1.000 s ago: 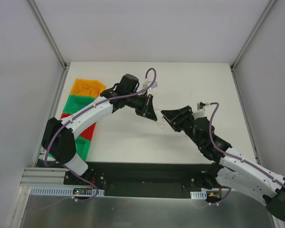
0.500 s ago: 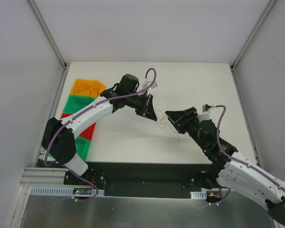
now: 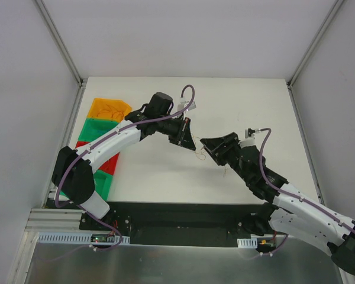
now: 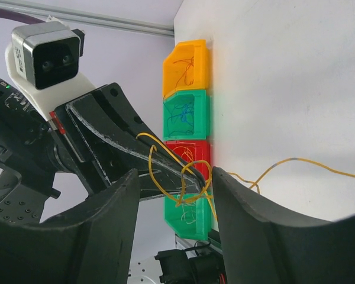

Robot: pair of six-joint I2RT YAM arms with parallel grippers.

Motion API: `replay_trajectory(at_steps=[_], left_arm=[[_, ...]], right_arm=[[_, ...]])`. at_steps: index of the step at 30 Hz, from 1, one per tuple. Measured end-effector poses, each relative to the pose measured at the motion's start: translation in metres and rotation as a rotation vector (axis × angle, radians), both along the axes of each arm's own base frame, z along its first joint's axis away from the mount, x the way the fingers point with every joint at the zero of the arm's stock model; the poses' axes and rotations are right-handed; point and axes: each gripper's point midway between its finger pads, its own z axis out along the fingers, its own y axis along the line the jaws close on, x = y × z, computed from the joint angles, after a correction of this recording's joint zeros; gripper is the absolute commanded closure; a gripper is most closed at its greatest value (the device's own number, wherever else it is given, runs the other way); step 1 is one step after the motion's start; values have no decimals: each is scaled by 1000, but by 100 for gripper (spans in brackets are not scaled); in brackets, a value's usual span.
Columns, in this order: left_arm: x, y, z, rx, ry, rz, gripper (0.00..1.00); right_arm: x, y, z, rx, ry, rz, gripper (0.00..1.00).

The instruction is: Untangle the cables

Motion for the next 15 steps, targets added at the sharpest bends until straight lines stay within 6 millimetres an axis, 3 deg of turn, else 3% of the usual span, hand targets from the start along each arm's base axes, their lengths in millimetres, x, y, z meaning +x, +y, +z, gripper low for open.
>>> replay_trajectory(at_steps=[11, 15], left_arm=[[0, 0, 0, 0, 0, 0, 100], [0, 0, 0, 1, 1, 0, 100]], right_arm=[[3, 7, 4, 24, -11, 12, 49], [2, 6, 6, 28, -14, 12, 43]])
